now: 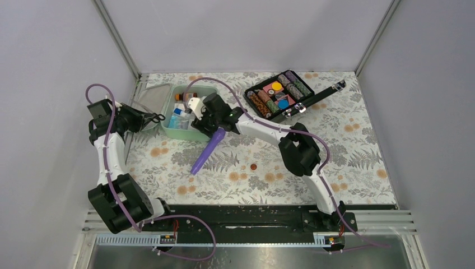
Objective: Organize the medicine kit
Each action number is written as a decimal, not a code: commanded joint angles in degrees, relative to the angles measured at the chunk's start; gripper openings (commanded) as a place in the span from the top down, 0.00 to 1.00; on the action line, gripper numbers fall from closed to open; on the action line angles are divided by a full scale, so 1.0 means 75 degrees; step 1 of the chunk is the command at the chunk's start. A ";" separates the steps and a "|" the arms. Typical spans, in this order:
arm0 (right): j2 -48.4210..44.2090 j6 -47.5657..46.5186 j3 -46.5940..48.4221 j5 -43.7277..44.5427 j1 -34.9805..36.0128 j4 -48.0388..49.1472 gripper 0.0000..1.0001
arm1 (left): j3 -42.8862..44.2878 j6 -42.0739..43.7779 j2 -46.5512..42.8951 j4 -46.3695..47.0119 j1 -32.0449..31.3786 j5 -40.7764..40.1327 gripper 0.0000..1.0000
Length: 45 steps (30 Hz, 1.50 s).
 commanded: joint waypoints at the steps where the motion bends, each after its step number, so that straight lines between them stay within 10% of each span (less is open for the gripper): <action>1: -0.0646 -0.1205 -0.0233 0.1709 -0.0512 0.0036 0.35 | 0.0358 -0.0091 0.0041 0.0437 0.0090 0.0313 1.00; 9: -0.0625 -0.1048 0.0243 0.2086 -0.1532 0.0480 0.33 | 0.0314 0.0016 -0.0183 0.0327 0.0107 0.0359 1.00; 18: -0.1957 -0.1230 -0.0630 -0.1463 -0.1082 0.0488 0.04 | 0.0704 0.0790 -0.0627 -0.0792 0.0319 0.0097 1.00; 29: -0.1048 -0.1970 -0.0905 -0.1071 0.0338 0.3018 0.00 | 0.2227 0.2647 -0.0843 -0.3354 0.0487 -0.2102 1.00; 45: 0.2162 -0.5203 0.1968 0.0623 0.1205 0.4289 0.00 | 0.3462 0.3410 -0.0871 -0.4563 0.1346 -0.1760 1.00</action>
